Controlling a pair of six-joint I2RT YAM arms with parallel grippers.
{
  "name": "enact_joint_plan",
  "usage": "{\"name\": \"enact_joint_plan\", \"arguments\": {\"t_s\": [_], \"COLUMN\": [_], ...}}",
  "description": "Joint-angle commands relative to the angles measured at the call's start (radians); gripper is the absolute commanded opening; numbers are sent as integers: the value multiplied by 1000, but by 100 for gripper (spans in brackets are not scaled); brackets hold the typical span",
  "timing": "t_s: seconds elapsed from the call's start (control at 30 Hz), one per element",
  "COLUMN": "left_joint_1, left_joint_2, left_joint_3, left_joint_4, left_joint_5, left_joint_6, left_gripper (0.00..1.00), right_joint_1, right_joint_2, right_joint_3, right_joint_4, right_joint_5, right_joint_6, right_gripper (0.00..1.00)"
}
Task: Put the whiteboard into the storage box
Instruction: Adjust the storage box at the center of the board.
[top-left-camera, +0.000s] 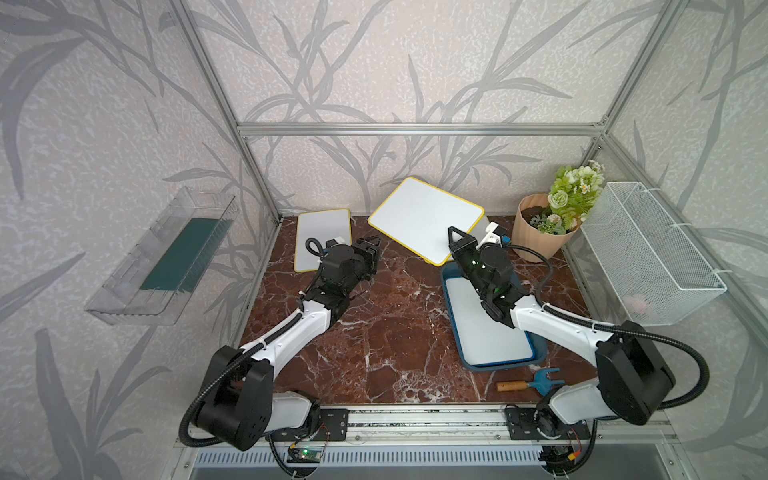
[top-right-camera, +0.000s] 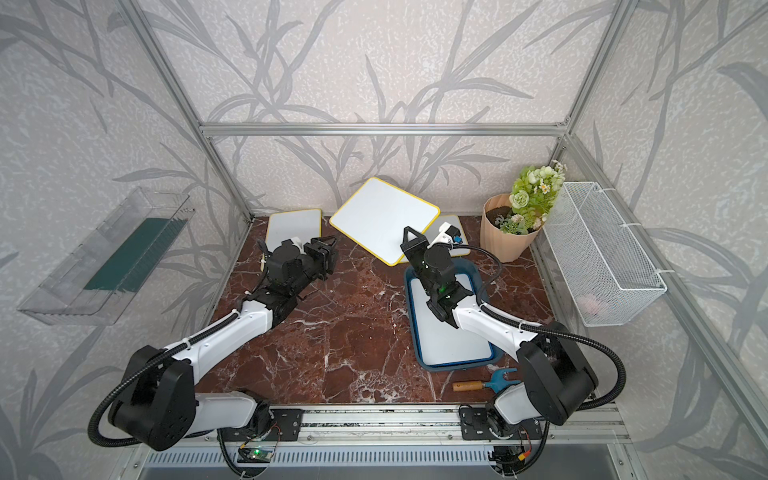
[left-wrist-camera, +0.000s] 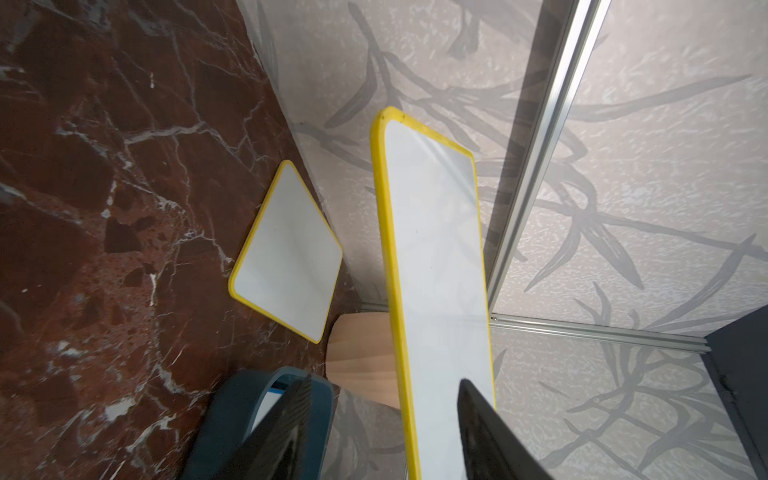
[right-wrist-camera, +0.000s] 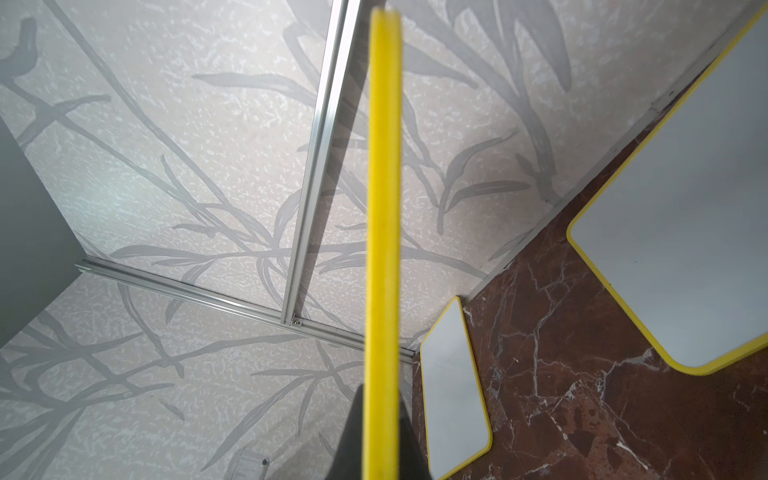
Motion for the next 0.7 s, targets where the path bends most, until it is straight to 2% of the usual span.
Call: {"name": "enact_joint_plan", "arguments": {"t_s": [0.0,0.37,0.67], "left_joint_1": [-8,-35,-83], "left_joint_2": [39,161,239], "left_joint_3": [-11,23,28], "left_joint_4": [193,347,475], "left_joint_5": [-32,-98,-187], "left_joint_6": [-77,-128,-133], "left_gripper": [59,58,49], "right_joint_1": [-7,-8,-7], "right_joint_2": [2,26,51], "right_joint_3": [4,-26,-48], "right_joint_4": [186,235,275], "right_joint_5": [-6,-25,-40], "right_joint_6": [93,158,197], "right_gripper": [0,0,0]}}
